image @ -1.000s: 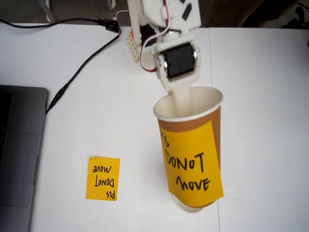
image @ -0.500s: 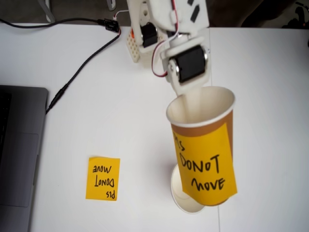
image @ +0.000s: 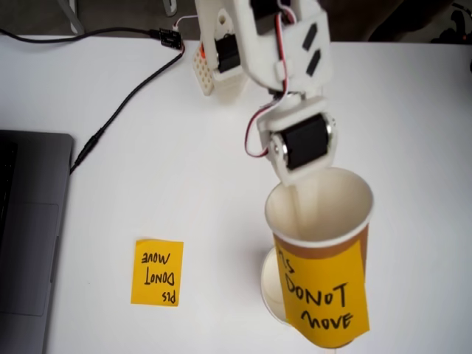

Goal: Pickup cup and make a pile of cup.

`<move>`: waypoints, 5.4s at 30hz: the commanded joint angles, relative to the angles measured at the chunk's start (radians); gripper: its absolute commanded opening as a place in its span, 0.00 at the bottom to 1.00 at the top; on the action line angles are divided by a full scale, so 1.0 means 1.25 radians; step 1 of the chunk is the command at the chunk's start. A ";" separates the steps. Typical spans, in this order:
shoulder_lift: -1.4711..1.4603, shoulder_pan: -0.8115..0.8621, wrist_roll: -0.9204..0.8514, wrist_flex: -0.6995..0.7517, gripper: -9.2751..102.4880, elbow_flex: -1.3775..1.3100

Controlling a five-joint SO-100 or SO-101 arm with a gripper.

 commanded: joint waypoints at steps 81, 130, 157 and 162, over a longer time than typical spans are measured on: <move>-0.205 -0.009 0.010 0.226 0.02 -0.156; -0.314 -0.007 0.007 0.226 0.19 -0.214; -0.234 0.075 -0.001 0.225 0.28 -0.048; -0.190 0.134 -0.001 0.190 0.29 0.011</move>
